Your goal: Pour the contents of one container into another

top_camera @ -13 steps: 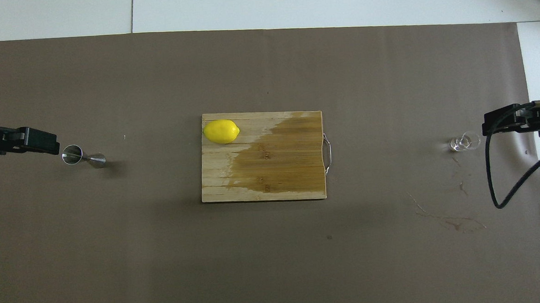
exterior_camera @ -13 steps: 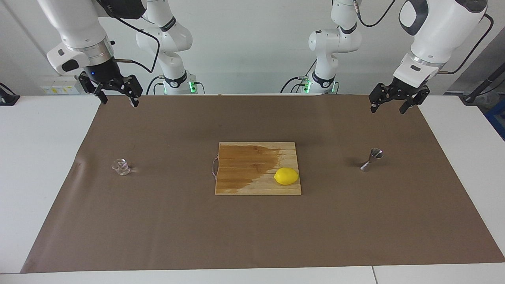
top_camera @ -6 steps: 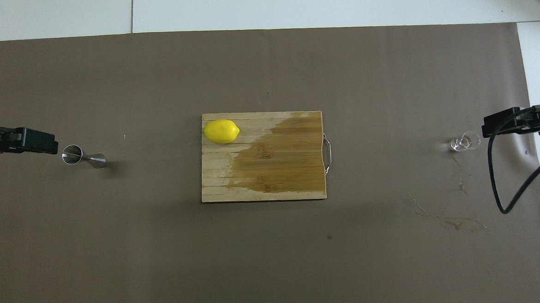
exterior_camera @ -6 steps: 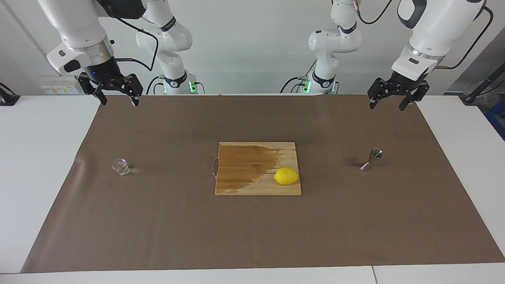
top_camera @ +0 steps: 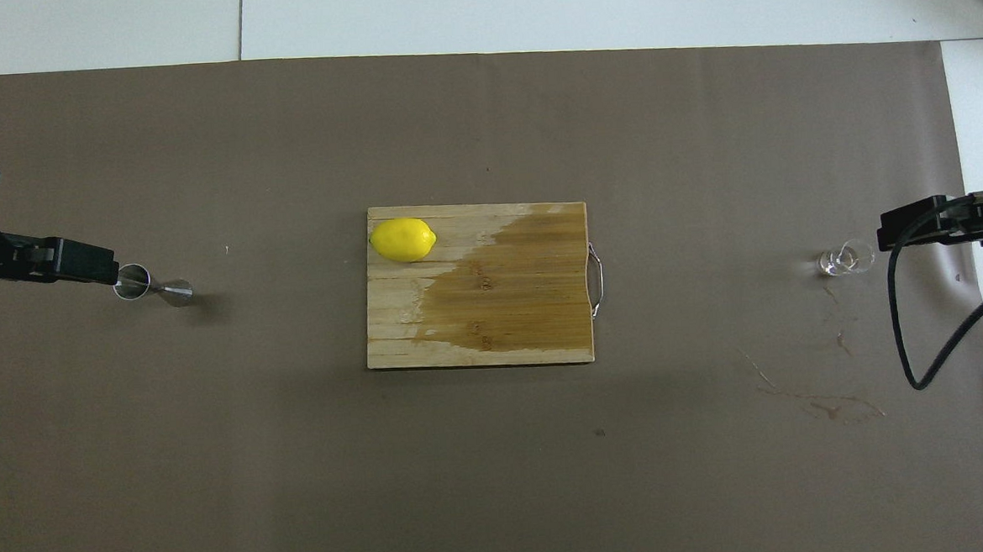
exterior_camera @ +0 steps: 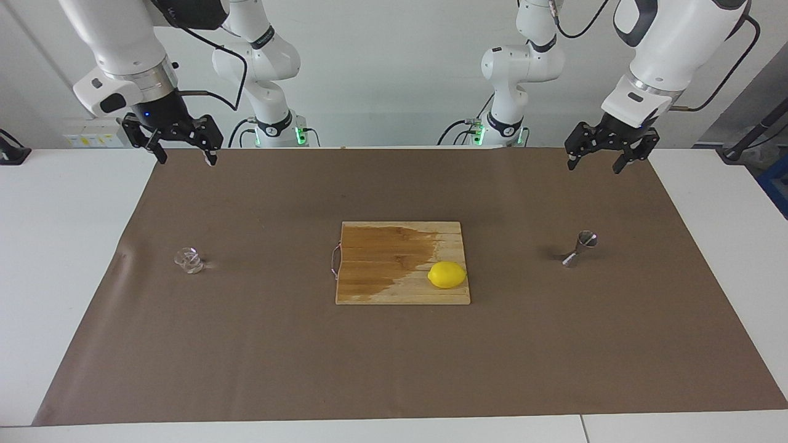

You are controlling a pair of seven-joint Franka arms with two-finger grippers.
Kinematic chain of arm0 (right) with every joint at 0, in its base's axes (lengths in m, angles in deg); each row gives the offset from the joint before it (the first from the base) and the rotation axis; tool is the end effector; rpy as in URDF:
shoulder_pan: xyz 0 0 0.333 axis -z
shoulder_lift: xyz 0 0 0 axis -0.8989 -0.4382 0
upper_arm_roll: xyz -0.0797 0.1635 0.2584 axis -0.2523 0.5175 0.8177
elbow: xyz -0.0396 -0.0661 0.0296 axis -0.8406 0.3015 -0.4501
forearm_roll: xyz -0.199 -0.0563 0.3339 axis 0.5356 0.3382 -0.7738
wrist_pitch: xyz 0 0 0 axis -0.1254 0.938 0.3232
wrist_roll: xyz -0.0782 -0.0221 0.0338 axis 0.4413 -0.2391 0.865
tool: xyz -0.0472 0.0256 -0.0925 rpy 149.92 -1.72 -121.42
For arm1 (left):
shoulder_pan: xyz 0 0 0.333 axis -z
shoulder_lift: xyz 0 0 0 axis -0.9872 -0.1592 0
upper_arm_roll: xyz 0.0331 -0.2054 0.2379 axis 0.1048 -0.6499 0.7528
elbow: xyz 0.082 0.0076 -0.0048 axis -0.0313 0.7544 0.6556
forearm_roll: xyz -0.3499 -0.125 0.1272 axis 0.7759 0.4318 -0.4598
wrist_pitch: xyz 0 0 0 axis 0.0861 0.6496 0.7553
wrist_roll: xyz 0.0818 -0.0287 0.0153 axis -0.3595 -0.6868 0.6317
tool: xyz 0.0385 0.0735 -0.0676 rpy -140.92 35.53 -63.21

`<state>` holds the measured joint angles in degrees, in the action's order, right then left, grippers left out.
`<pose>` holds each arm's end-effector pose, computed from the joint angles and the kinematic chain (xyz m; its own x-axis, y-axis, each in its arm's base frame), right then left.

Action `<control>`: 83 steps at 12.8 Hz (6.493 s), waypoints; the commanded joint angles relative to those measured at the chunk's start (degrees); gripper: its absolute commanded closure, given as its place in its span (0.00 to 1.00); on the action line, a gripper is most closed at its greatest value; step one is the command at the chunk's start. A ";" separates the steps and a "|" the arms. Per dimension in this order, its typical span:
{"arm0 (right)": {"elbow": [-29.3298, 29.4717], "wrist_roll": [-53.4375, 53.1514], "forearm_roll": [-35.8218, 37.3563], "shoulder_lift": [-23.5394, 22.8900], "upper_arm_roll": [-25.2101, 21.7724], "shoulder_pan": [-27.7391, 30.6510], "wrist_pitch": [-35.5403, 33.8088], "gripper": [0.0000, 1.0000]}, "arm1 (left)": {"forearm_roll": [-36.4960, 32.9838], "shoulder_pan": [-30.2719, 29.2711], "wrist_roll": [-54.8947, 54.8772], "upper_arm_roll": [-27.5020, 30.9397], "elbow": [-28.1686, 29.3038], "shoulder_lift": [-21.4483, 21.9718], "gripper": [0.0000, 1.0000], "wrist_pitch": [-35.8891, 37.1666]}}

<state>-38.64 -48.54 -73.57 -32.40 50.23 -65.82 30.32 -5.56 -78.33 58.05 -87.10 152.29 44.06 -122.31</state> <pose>0.5384 0.0009 0.6312 0.9997 -0.0258 -0.0009 -0.0257 -0.9988 0.0407 0.5388 -0.0543 0.6119 0.9902 -0.1394 0.0026 -0.1391 -0.9864 0.0875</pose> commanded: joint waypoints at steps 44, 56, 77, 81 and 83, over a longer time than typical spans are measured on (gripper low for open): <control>0.44 4.18 -0.63 -0.11 0.23 0.75 -1.87 0.00 | 41.01 -46.81 61.78 -25.47 -16.33 -37.43 0.00 23.74; 0.44 4.18 -0.63 -0.11 0.23 0.67 -1.95 0.00 | 41.36 -48.74 57.05 -25.38 -15.72 -45.43 0.00 23.66; 0.44 6.29 -0.63 -0.11 0.23 0.75 -1.95 0.00 | 41.01 -48.48 53.34 -25.12 -13.87 -52.55 0.00 15.13; 0.44 6.38 -0.63 -0.20 0.14 0.75 -1.95 0.00 | 40.92 -48.30 52.03 -25.03 -13.26 -52.55 0.00 15.04; 0.44 6.38 -0.63 -0.20 0.23 0.75 -1.95 0.00 | 40.83 -48.21 51.58 -25.03 -12.29 -52.55 0.00 14.52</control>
<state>-38.65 -43.90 -73.57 -32.49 50.20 -65.82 29.41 35.58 -126.49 110.99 -111.86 138.52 -8.56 -106.69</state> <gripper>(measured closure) 0.000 0.000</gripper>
